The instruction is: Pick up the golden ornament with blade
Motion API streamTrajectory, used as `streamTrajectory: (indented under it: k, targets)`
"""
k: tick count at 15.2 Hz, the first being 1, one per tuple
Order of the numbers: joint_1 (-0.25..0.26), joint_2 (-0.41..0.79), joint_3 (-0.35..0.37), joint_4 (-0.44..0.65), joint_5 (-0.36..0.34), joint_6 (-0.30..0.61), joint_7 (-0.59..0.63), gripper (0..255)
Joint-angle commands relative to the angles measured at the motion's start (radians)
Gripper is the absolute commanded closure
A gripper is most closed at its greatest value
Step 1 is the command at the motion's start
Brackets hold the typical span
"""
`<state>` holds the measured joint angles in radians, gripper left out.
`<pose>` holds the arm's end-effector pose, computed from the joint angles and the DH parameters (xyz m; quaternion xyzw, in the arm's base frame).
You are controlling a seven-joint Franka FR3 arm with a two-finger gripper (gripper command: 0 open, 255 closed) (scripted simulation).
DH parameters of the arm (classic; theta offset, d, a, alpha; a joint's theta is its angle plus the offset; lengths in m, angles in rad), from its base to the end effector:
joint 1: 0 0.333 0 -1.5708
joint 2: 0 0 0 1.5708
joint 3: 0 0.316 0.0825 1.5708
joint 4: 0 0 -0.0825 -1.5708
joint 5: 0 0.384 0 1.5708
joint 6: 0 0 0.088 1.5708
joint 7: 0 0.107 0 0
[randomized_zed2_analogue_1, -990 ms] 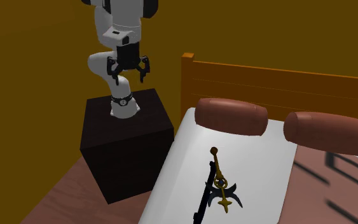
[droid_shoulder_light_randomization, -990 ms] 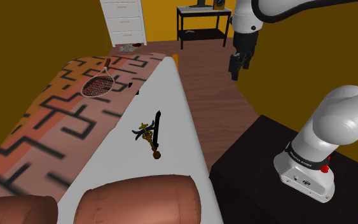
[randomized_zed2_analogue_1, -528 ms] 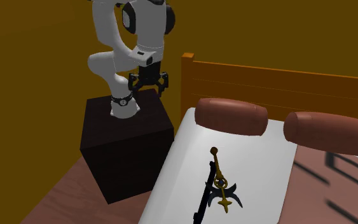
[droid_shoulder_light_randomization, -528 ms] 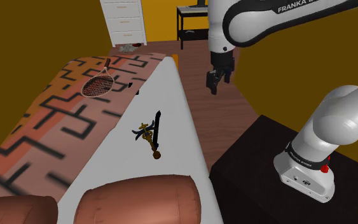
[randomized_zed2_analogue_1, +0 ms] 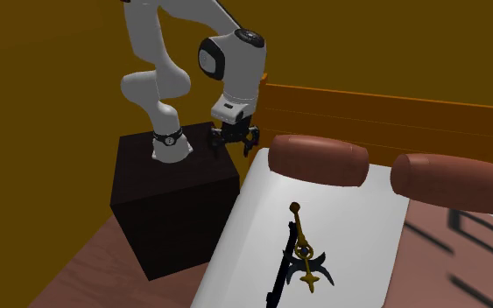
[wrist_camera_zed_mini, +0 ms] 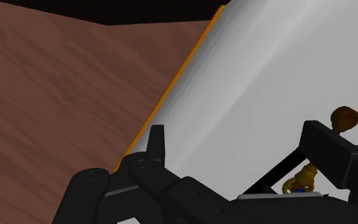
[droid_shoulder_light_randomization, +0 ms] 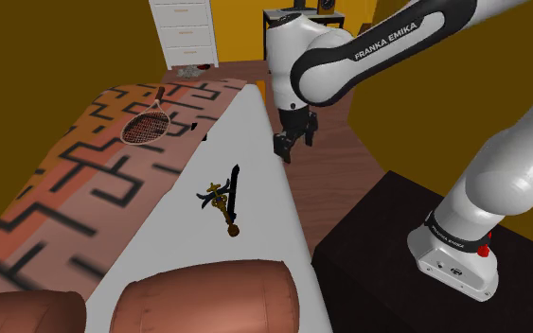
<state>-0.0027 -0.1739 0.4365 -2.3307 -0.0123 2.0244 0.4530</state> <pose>0.4227 0.1966 0.3896 0.9963 -0.0121 -0.0493 0.0695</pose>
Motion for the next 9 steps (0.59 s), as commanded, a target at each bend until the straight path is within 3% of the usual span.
streamTrajectory:
  k: [1,9]
  targets:
    - [-0.001,0.099,0.026,0.054,-0.038,0.029,0.07,0]
    - [0.064,0.455,0.04,0.286,-0.209,0.079,0.313,0]
